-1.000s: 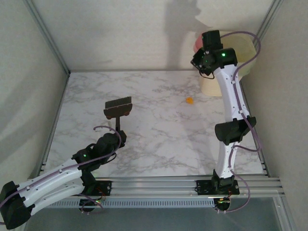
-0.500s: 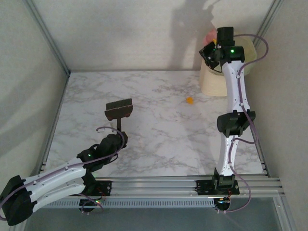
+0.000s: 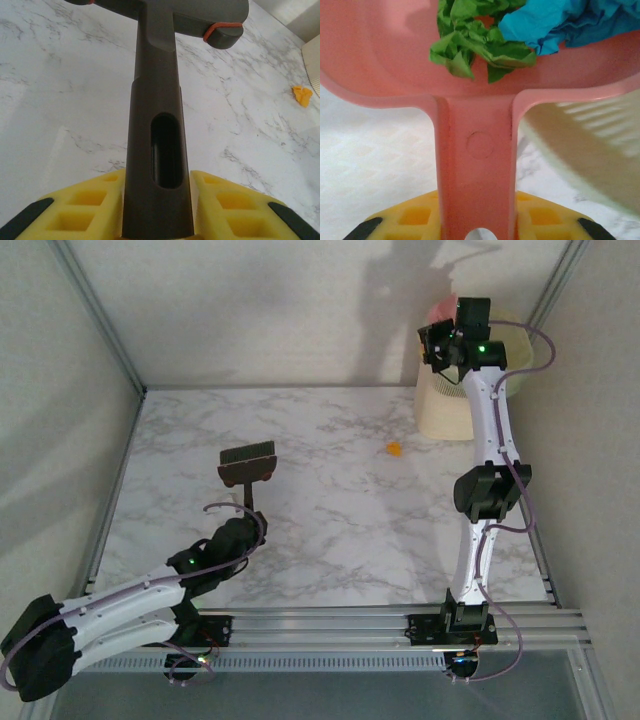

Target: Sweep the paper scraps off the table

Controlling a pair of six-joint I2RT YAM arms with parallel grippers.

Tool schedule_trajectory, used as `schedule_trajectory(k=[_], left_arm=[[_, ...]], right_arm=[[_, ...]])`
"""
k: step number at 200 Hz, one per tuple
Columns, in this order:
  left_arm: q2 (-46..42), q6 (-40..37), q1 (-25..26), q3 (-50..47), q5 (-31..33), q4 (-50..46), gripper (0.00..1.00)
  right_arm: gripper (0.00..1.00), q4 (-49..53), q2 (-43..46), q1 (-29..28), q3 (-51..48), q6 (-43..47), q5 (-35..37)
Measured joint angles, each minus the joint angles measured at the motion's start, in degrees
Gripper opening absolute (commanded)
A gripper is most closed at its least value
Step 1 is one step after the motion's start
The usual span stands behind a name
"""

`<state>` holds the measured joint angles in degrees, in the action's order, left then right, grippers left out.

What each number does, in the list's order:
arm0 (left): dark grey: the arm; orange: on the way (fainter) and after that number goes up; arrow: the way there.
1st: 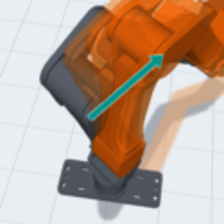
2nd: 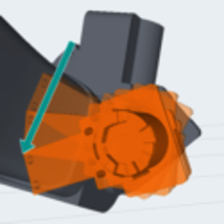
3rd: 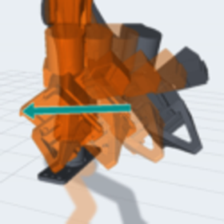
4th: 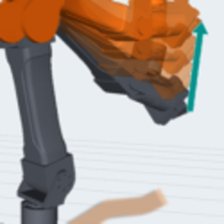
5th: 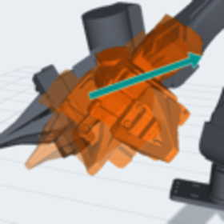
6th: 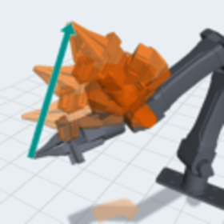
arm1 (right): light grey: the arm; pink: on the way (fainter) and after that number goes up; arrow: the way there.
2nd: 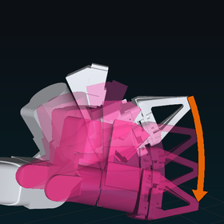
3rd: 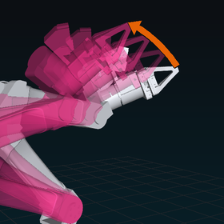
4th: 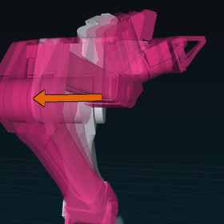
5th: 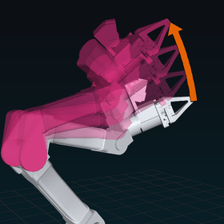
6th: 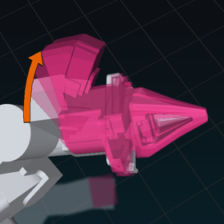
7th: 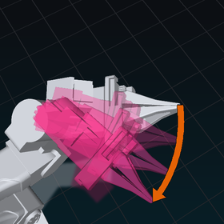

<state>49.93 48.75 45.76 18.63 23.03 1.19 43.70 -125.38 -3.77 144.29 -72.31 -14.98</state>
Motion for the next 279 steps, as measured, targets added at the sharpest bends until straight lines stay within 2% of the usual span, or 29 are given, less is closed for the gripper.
schedule_trajectory(k=[46, 81, 127, 195, 220, 279], left_arm=[[0.8, -0.7, 0.0, 0.0, 0.7, 0.6, 0.0], [0.2, -0.8, 0.0, -0.3, 0.9, 0.7, 0.0], [-1.0, -0.8, 0.0, -1.2, 1.3, 0.8, 0.0], [1.2, -0.8, 0.0, -1.2, 1.2, 1.4, 0.0], [0.9, -0.8, 0.0, -1.2, 1.2, 1.4, 0.0], [0.6, -0.8, 0.0, -1.2, 1.2, 1.4, 0.0]], right_arm=[[0.0, -6.5, 0.2, 0.9, -1.5, -4.2, -1.6], [0.0, -13.6, 1.6, 2.0, -8.9, -7.5, -3.8], [0.0, -22.7, 8.6, 3.3, -22.0, -11.5, -3.3], [0.0, -32.3, 15.5, 3.5, -31.1, -12.2, -2.5], [0.0, -38.4, 17.3, 3.5, -33.9, -10.9, -3.1], [0.0, -43.9, 22.3, 3.0, -37.3, -6.8, -2.8]])
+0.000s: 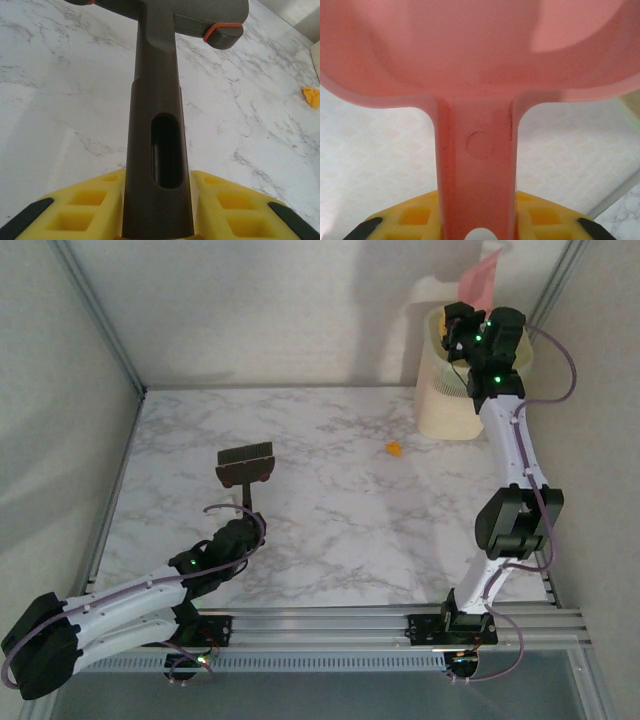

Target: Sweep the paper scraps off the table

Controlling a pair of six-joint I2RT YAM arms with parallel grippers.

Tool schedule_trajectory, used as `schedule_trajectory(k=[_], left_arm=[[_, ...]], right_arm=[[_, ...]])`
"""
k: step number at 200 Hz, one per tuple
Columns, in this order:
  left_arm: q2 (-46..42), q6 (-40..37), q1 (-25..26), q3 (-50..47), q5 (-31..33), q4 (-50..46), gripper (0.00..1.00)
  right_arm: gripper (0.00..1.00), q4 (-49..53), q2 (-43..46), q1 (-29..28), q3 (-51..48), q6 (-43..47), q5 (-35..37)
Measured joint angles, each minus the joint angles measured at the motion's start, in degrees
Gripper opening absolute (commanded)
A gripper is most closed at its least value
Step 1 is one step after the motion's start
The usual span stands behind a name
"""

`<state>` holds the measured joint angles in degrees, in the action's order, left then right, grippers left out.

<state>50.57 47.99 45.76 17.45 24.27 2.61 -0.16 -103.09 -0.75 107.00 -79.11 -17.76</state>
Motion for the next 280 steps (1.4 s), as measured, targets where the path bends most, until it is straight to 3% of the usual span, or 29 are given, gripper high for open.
schedule_trajectory(k=[45, 80, 118, 168, 191, 216, 250, 280], left_arm=[[-0.1, 0.0, 0.0, 0.0, 0.0, 0.0, 0.0], [-2.2, 0.0, 0.0, 0.0, 0.3, -0.4, 0.0], [-6.9, 0.5, 0.0, 0.0, 2.2, -2.6, 0.0], [-14.2, 3.2, 0.0, 0.0, 5.6, -7.3, 0.0], [-17.4, 5.2, 0.0, 0.0, 7.9, -10.4, 0.0], [-21.0, 7.3, 0.0, 0.0, 10.3, -13.8, 0.0], [-25.5, 9.3, 0.0, 0.0, 13.0, -17.3, 0.0], [-27.1, 10.1, 0.0, 0.0, 14.3, -18.5, 0.0]], right_arm=[[0.0, 4.7, 0.9, -6.0, 6.0, 12.6, -0.3], [0.0, 14.4, -0.2, -15.0, 20.7, 27.4, -2.1], [0.0, 26.4, -3.9, -22.0, 35.9, 37.7, -3.1], [0.0, 46.4, -9.3, -34.9, 43.7, 50.7, 7.2], [0.0, 52.9, -7.4, -41.2, 36.0, 55.6, 14.1], [0.0, 54.6, 0.2, -45.7, 14.4, 58.2, 23.4], [0.0, 52.9, 14.3, -46.4, -17.6, 57.7, 32.1], [0.0, 53.7, 26.5, -45.7, -33.7, 54.9, 37.6]])
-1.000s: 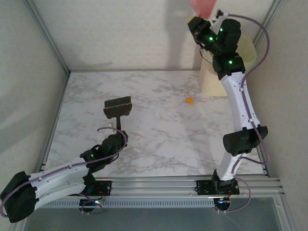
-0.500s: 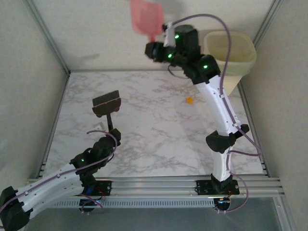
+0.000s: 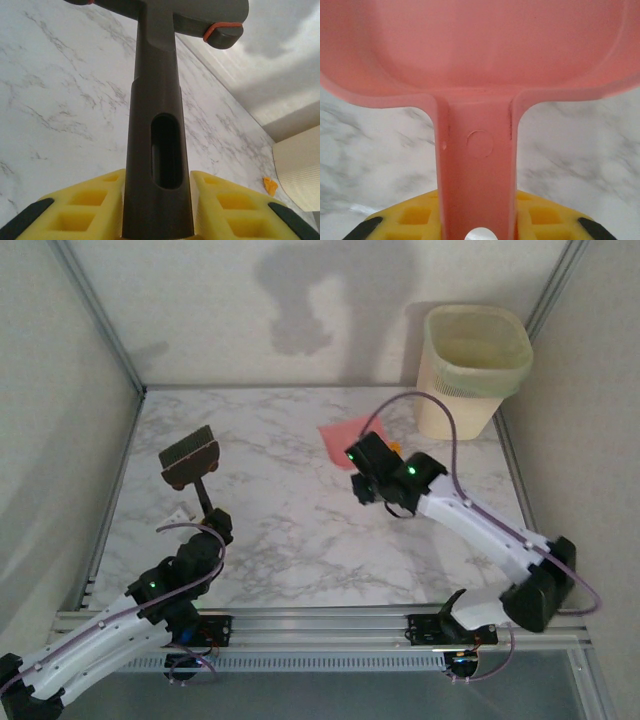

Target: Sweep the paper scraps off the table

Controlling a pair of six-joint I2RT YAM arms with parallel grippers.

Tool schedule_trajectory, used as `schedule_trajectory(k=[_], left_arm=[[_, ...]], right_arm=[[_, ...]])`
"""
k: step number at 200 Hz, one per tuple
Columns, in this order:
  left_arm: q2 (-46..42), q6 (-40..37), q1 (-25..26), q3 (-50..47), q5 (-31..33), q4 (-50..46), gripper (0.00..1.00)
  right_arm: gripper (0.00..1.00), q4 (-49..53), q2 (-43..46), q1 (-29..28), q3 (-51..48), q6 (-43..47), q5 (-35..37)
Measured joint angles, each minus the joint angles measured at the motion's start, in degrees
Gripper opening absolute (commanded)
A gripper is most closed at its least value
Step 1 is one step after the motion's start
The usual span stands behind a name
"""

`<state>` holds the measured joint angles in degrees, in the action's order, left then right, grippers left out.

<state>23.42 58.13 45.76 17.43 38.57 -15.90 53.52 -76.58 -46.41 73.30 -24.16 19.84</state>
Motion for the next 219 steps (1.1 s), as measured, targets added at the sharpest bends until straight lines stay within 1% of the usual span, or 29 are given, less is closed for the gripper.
schedule_trajectory(k=[16, 29, 65, 107, 133, 171, 206, 219], left_arm=[[0.1, 0.2, 0.0, 0.0, 0.2, -0.3, 0.0], [0.7, 0.2, 0.0, 0.0, 0.3, -0.3, 0.0], [2.3, 0.2, 0.0, 0.0, 0.3, -0.3, 0.0], [3.0, 0.0, 0.0, 0.0, 0.3, 0.3, 0.0], [6.1, -0.4, 0.0, 0.5, 0.0, 0.8, 0.0], [14.1, -0.9, 0.0, 5.3, -2.8, 1.3, 0.0], [33.0, 0.7, -0.1, 15.4, -10.8, 8.6, 0.0], [40.0, 0.9, -0.1, 19.5, -13.1, 9.7, 0.0]], right_arm=[[0.02, 0.7, 4.0, 1.7, -5.1, -2.4, 0.8], [0.0, 0.9, 5.5, 4.1, -9.4, -4.1, 1.0], [0.0, 2.1, 4.4, 11.8, -19.7, -7.3, -0.6], [0.0, 1.1, 2.6, 14.2, -21.3, -8.5, -4.6], [0.0, -1.3, -0.6, 16.4, -21.4, -8.2, -7.9], [0.0, -4.3, -2.2, 19.2, -22.0, -6.9, -12.0], [0.0, -8.3, -4.0, 23.4, -22.9, -4.8, -17.9], [0.0, -9.2, -4.7, 24.5, -23.5, -4.3, -19.7]])
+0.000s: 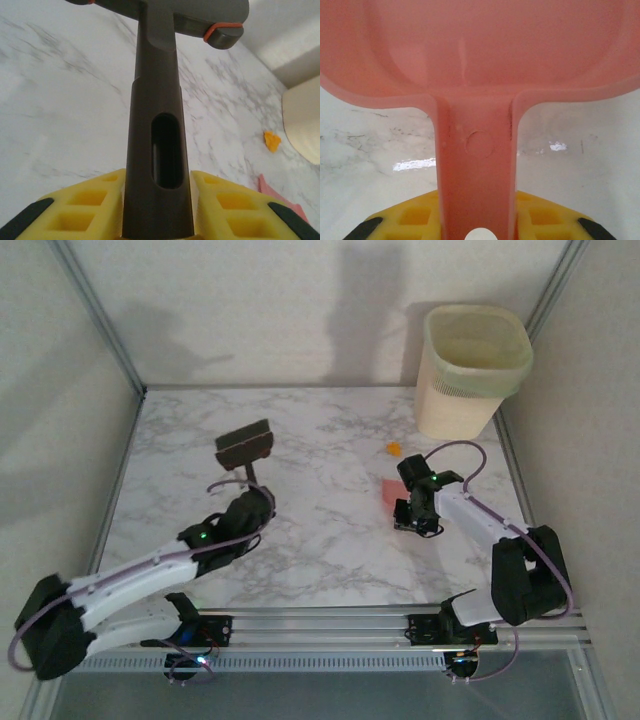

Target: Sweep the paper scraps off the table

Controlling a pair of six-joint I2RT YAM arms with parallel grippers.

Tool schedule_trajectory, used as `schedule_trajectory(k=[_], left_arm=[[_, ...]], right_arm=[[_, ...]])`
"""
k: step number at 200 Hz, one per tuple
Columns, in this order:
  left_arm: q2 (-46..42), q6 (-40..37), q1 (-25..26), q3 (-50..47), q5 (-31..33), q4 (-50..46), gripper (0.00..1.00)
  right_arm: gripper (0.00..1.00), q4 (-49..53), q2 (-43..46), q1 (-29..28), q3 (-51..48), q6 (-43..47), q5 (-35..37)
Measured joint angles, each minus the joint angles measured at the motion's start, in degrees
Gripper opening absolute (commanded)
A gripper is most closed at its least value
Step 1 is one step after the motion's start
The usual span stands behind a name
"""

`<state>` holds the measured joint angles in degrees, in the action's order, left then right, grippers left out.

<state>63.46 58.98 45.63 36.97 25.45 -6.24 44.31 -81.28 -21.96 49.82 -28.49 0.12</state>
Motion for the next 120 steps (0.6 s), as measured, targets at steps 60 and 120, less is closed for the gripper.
schedule_trajectory(k=[60, 120], left_arm=[[30.3, -3.8, -0.3, 29.9, -10.0, 0.6, 0.0], [58.4, -14.9, -1.5, 66.4, -26.1, -12.6, 0.0]], right_arm=[[0.0, -2.7, -0.6, 1.5, -0.8, 0.8, -3.4], [0.0, -4.0, 1.5, 1.7, -2.9, 0.8, -3.2]])
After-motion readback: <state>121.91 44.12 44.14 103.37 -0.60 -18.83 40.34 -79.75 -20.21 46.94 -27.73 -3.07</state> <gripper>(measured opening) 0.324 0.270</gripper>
